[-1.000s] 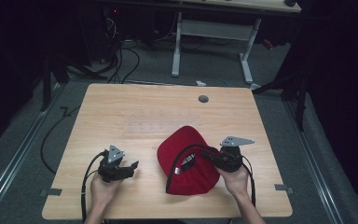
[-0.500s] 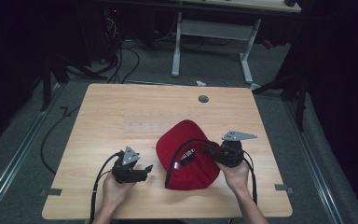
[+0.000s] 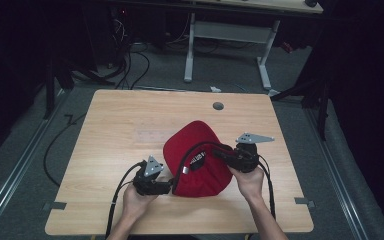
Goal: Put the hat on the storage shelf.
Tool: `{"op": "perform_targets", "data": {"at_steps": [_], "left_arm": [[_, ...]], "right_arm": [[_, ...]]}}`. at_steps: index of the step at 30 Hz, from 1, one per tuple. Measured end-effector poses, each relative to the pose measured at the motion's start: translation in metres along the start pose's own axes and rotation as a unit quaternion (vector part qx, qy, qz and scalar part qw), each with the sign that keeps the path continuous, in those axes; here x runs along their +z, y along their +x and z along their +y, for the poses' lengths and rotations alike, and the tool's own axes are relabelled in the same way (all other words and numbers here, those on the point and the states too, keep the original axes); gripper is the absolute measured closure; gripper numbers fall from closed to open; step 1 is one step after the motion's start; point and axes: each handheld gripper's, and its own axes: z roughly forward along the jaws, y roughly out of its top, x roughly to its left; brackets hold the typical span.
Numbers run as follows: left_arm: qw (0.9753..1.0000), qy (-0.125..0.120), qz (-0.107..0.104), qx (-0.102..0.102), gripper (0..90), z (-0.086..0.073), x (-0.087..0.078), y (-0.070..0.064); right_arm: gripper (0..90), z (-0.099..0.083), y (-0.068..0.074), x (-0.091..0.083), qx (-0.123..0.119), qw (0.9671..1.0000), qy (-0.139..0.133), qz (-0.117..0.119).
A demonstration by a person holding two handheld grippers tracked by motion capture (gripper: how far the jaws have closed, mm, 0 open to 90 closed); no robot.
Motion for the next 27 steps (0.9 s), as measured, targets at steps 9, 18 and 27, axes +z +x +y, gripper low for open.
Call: {"op": "perform_targets", "data": {"at_steps": [9, 18, 27], "left_arm": [[0.9998, -0.009, -0.014, 0.01, 27.7, 0.008, 0.0, -0.011], [0.999, -0.039, -0.004, 0.021, 25.8, 0.014, -0.009, -0.013], [0.9977, -0.052, 0.008, 0.042, 24.0, 0.018, -0.016, -0.011]], "right_arm": [[85.0, 0.009, 0.003, 0.007, 0.007, 1.0, -0.005, 0.004], [84.9, 0.003, 0.002, 0.011, 0.004, 0.9995, 0.023, -0.022], [84.6, -0.004, 0.003, 0.015, -0.002, 0.9977, 0.061, -0.029]]}}
